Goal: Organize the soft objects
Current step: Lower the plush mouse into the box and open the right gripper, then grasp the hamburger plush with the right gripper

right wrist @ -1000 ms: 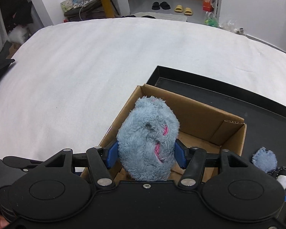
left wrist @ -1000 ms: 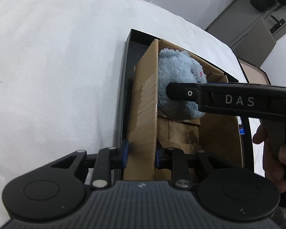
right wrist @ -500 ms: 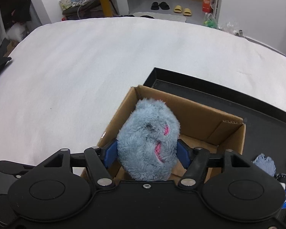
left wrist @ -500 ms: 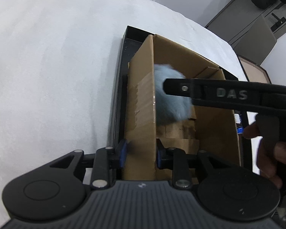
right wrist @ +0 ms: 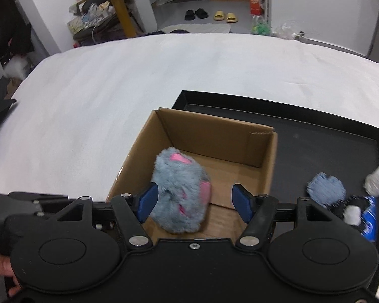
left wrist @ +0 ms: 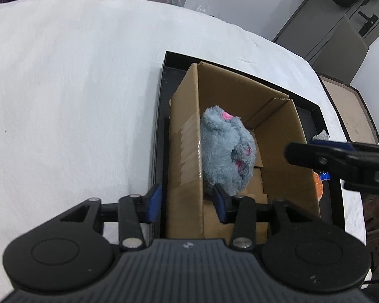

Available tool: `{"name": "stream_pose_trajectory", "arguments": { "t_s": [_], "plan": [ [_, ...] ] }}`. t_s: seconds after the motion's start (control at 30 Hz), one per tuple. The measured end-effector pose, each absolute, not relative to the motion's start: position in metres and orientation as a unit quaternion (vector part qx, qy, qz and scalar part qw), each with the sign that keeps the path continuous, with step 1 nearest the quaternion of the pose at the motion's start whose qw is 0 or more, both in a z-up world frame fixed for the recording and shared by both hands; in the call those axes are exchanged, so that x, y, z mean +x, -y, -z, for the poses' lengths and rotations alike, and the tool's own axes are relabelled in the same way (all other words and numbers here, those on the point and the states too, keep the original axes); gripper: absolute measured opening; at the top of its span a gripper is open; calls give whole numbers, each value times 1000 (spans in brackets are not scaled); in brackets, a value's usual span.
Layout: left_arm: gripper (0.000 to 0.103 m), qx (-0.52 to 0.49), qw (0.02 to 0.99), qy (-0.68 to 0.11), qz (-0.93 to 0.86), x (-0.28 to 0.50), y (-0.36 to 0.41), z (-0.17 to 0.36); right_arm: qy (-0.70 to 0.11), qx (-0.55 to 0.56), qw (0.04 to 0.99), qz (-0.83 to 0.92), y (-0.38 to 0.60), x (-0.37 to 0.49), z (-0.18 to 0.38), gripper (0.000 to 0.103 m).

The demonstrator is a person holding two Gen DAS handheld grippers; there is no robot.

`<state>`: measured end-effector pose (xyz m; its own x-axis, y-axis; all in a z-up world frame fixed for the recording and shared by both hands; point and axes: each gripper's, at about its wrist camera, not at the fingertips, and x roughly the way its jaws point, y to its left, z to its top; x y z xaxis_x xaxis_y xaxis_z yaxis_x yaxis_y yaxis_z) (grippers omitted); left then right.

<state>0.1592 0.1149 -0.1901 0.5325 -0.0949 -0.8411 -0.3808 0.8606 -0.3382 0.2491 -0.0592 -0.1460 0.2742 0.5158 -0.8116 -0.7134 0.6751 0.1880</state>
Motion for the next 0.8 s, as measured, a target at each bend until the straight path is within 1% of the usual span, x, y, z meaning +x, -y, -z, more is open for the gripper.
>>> {"name": "stream_pose_trajectory", "arguments": {
  "t_s": [0.13, 0.3, 0.43, 0.53, 0.57, 0.73, 0.8],
  "plan": [
    [52, -242, 842, -473, -92, 161, -110, 187, -457, -95, 799, -378, 78, 248, 139, 64],
    [62, -232, 844, -473, -99, 164, -105, 183, -451, -80, 811, -364, 100, 249, 135, 65],
    [66, -219, 848, -472, -103, 167, -100, 180, -451, -68, 819, -347, 121, 254, 136, 65],
    [73, -211, 849, -473, -104, 170, -96, 178, -450, -60, 825, -336, 135, 258, 140, 74],
    [75, -208, 850, -473, -104, 171, -94, 177, -450, -56, 828, -330, 140, 259, 141, 79],
    [78, -192, 849, -478, -113, 178, -86, 177, -460, -42, 830, -312, 158, 266, 157, 81],
    [79, -188, 848, -482, -115, 181, -83, 177, -465, -39, 831, -303, 164, 268, 164, 84]
  ]
}}
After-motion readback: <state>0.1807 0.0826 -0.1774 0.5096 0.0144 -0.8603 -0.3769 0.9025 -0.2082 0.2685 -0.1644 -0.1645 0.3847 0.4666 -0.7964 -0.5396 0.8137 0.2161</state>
